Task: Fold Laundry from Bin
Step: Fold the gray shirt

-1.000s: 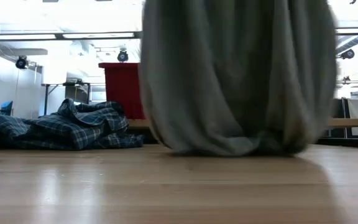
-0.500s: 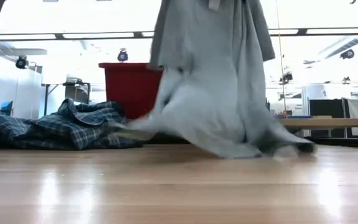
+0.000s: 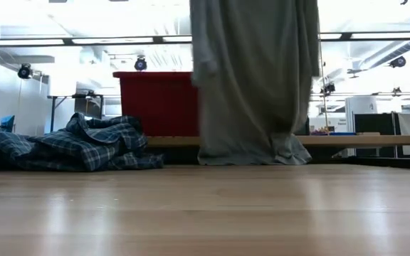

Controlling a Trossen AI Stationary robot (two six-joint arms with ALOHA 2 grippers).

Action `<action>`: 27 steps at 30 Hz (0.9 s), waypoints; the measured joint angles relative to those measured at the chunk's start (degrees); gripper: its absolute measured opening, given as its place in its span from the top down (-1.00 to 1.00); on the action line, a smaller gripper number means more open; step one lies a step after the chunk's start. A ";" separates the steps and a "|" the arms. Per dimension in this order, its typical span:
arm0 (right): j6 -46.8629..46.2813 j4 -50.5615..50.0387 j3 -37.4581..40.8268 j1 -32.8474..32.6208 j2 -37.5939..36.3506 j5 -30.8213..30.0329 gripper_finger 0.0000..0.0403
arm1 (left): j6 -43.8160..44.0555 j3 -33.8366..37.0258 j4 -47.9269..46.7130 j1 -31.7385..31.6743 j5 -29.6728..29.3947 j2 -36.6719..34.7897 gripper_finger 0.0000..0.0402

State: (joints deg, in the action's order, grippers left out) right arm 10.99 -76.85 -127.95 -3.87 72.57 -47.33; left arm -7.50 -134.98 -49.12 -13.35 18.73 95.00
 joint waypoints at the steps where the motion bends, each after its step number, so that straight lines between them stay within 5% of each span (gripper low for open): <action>1: -5.20 -4.38 0.17 -2.17 -0.07 2.79 0.96 | 0.67 0.00 -2.66 1.26 2.49 0.15 1.00; 4: -16.22 -9.10 0.98 -8.47 0.43 14.26 0.96 | 1.68 0.11 -8.12 6.17 5.25 0.37 1.00; 7: -18.90 -0.96 1.15 -14.73 1.97 26.73 0.96 | 2.53 0.13 -6.78 11.67 5.44 0.22 1.00; 11: -10.72 18.77 0.33 -21.64 4.47 46.39 0.96 | 2.94 0.06 0.52 17.69 11.32 -2.80 1.00; 14: -0.83 28.67 -1.75 -24.77 5.46 51.61 0.96 | 1.88 -0.13 4.57 20.62 21.51 -4.73 1.00; 17: 5.32 26.33 -3.91 -25.19 5.20 41.33 0.96 | 0.02 -0.08 3.69 21.31 21.05 -5.40 1.00; 23: 6.41 11.82 -1.97 -19.15 5.45 -3.36 0.96 | -1.21 0.48 -5.31 15.91 -12.50 -4.01 1.00; 27: 7.14 7.82 1.37 -8.50 6.08 -17.42 0.96 | -1.58 0.79 -4.67 7.97 -27.87 0.09 1.00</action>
State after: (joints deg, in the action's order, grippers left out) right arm 18.14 -69.03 -126.59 -12.36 78.65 -64.75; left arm -9.08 -134.19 -53.79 -5.38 -9.14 95.09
